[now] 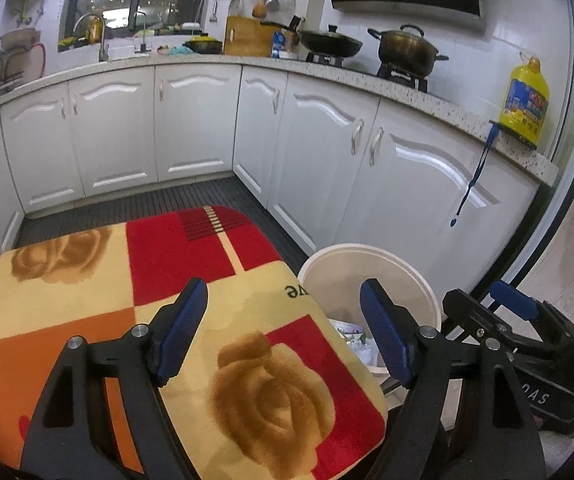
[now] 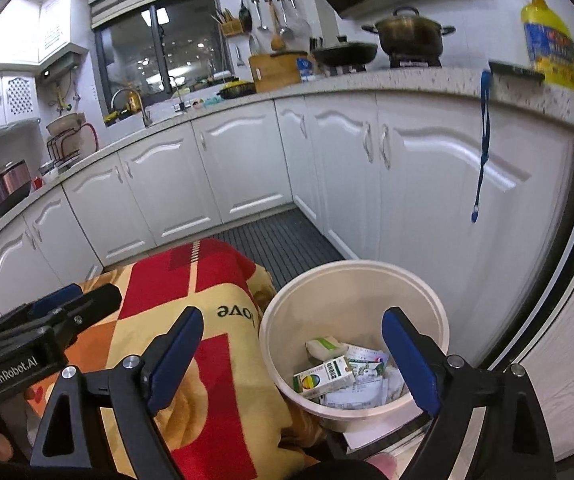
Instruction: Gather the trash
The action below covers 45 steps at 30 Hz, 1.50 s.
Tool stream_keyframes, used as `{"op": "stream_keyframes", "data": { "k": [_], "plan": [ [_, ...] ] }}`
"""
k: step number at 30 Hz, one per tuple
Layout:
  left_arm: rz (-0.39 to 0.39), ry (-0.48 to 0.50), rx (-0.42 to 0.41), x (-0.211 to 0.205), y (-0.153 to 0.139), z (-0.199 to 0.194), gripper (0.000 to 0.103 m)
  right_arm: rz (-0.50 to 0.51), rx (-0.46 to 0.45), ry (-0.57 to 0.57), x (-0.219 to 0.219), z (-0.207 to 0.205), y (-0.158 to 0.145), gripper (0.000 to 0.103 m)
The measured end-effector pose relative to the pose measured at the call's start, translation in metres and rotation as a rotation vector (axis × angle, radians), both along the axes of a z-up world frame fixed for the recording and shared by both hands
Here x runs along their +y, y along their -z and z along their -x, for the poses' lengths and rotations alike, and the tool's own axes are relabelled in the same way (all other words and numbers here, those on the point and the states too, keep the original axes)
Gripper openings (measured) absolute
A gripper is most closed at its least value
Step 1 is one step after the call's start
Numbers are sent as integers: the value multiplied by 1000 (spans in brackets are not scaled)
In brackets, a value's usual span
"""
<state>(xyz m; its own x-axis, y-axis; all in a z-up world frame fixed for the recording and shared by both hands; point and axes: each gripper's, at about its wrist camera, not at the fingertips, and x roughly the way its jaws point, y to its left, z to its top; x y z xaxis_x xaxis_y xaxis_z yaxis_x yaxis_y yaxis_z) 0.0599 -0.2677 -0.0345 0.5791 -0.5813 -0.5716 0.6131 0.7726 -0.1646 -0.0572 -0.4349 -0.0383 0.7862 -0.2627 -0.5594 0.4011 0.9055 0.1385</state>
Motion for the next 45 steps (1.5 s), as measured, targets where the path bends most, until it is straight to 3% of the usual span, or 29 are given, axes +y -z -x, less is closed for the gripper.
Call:
{"op": "stream_keyframes", "data": {
  "k": [12,15,20,45],
  "plan": [
    [48,-48,-80,25,-19,20,78,68,-56,32,15,18,-20,89],
    [62,-45,-90,29,-24,24,78,68,-77,41,18,22,-24,97],
    [62,-39,-122,31,-32,31,78,96,-101,46,24,26,-33,98],
    [35,-48,-153,34,-33,36,78,143,-138,61,31,30,-43,98]
  ]
}}
